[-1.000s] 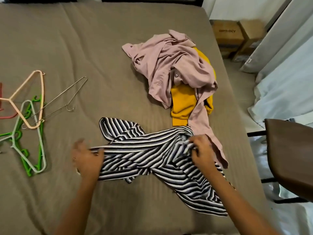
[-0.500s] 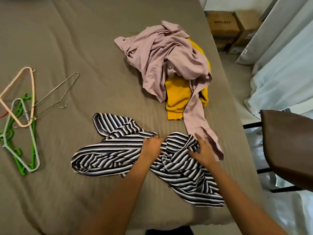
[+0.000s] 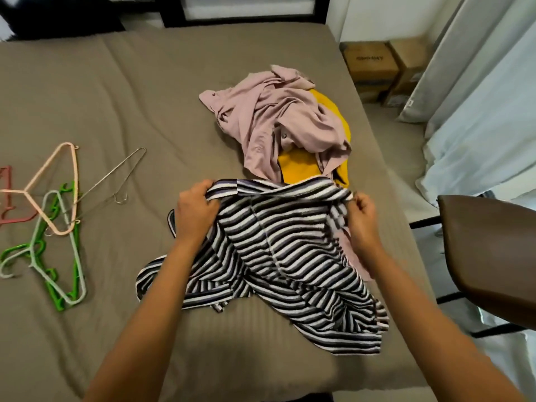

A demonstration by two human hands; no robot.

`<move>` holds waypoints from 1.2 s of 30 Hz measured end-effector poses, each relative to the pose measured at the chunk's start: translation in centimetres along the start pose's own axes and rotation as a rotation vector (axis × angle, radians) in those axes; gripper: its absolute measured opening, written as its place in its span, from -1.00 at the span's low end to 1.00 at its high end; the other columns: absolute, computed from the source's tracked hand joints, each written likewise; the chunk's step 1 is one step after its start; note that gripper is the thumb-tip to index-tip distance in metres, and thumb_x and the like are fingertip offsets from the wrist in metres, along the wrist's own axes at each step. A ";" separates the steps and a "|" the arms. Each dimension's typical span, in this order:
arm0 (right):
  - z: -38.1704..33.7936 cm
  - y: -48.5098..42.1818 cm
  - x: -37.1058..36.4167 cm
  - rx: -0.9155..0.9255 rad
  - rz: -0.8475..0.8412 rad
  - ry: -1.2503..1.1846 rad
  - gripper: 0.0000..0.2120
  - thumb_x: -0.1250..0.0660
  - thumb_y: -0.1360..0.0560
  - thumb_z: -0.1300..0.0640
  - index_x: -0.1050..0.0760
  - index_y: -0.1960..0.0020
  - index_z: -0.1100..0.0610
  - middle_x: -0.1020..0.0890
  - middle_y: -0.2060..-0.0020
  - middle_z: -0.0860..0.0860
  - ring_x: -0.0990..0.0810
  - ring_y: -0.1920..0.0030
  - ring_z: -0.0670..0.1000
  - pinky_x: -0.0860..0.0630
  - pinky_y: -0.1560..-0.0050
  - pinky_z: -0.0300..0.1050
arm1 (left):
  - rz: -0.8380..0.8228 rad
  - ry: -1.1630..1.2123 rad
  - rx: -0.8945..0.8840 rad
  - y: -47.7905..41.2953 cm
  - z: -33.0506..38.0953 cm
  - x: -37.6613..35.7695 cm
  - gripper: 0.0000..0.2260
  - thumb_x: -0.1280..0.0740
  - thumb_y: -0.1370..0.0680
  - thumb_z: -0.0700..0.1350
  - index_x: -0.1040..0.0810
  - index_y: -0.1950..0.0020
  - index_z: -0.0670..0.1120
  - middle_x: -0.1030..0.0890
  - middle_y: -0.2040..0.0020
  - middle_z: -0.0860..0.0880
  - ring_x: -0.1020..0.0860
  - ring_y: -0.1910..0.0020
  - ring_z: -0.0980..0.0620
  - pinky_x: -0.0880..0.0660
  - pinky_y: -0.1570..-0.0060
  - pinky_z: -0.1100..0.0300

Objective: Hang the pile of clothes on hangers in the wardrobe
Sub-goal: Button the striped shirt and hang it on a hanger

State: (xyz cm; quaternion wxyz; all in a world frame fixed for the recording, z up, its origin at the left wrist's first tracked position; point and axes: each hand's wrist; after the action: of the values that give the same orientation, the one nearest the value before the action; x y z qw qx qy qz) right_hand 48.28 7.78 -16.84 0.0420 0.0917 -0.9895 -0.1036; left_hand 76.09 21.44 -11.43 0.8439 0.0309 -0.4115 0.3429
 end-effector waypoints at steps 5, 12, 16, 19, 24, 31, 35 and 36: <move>-7.3 -1.8 -0.8 0.129 -0.270 -0.022 -0.75 -0.34 -0.48 0.32 -0.37 -0.04 0.07 -0.54 0.22 -0.05 -0.51 0.24 -0.16 -0.49 0.11 -0.26 | 0.149 0.190 0.148 -2.2 2.7 3.3 -0.76 -0.17 -0.43 -0.20 -0.59 0.08 -0.27 -0.60 0.21 -0.26 -0.45 0.29 -0.04 -0.31 0.25 0.17; -4.2 -0.3 -2.0 -0.196 -0.870 0.845 -0.42 -0.56 -0.28 0.09 -0.45 -0.24 0.10 -0.59 0.09 0.08 -0.46 0.29 0.01 -0.37 0.42 -0.17 | 0.130 0.285 0.030 -3.0 6.6 6.2 -0.84 -0.18 -0.46 -0.32 -0.50 0.22 -0.13 -0.44 0.37 0.03 -0.31 0.37 0.16 -0.26 0.38 0.41; -1.3 0.9 -1.4 -0.334 -0.908 1.046 -0.31 -0.52 -0.36 0.10 -0.31 -0.41 0.14 -0.51 -0.24 0.15 -0.51 -0.11 0.09 -0.45 0.00 -0.11 | 0.251 0.386 0.111 -4.2 6.8 8.1 -0.85 -0.18 -0.48 -0.29 -0.46 0.24 -0.12 -0.40 0.38 0.13 -0.28 0.40 0.23 -0.27 0.36 0.33; 2.8 2.7 0.0 -0.407 -0.536 1.142 0.02 -0.57 -0.23 -0.13 -0.13 -0.49 0.20 -0.30 -0.43 0.15 -0.31 -0.39 0.15 -0.34 -0.32 -0.05 | 0.357 0.446 0.216 -5.7 7.0 9.5 -0.80 -0.16 -0.47 -0.24 -0.46 0.31 -0.05 -0.44 0.32 0.07 -0.32 0.35 0.19 -0.31 0.31 0.21; 10.0 9.3 -2.5 -0.874 -0.356 0.636 0.17 -0.55 -0.16 -0.25 -0.07 -0.49 0.30 -0.23 -0.47 0.20 -0.26 -0.44 0.20 -0.24 -0.40 0.11 | 0.426 0.608 0.359 -10.1 5.5 11.6 -0.83 -0.21 -0.46 -0.07 -0.51 0.32 0.00 -0.52 0.24 0.03 -0.42 0.22 0.11 -0.42 0.20 0.16; 14.7 9.8 -8.6 -0.664 -0.030 0.248 -0.39 -0.48 -0.33 0.24 -0.39 -0.33 0.28 -0.52 -0.25 0.19 -0.51 -0.21 0.17 -0.45 -0.24 0.04 | 0.262 0.513 0.461 -10.4 0.7 7.7 -0.77 -0.24 -0.36 0.04 -0.59 0.13 -0.04 -0.62 0.12 -0.02 -0.50 0.17 0.05 -0.51 0.05 -0.03; 10.3 8.8 -7.9 -0.268 0.042 0.271 -0.64 -0.38 -0.43 0.21 -0.47 -0.19 0.30 -0.60 -0.11 0.19 -0.56 -0.11 0.11 -0.46 -0.13 -0.10 | 0.132 0.233 0.525 -6.2 0.1 5.2 -0.80 -0.26 -0.53 -0.08 -0.51 -0.12 -0.09 -0.58 -0.13 -0.19 -0.53 -0.07 -0.13 -0.43 -0.07 0.02; 8.4 8.7 -7.3 -0.139 0.039 0.263 -0.63 -0.33 -0.44 0.15 -0.47 -0.19 0.28 -0.60 -0.08 0.13 -0.55 -0.10 0.02 -0.44 -0.11 -0.22 | 0.067 0.133 0.517 -5.1 0.2 4.6 -0.72 -0.26 -0.55 -0.15 -0.44 -0.25 -0.15 -0.54 -0.20 -0.21 -0.50 -0.16 -0.19 -0.39 -0.11 0.04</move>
State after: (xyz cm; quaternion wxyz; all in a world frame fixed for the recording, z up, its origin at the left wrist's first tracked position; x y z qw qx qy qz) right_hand 53.10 19.25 -23.69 0.1797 0.0821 -0.9675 -0.1579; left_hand 81.01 20.00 -6.82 0.8212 0.2092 -0.2545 0.4659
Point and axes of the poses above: each hand's wrist, its own y-axis away from the middle knuckle, its own x-axis out of the back of the hand, z = x × y
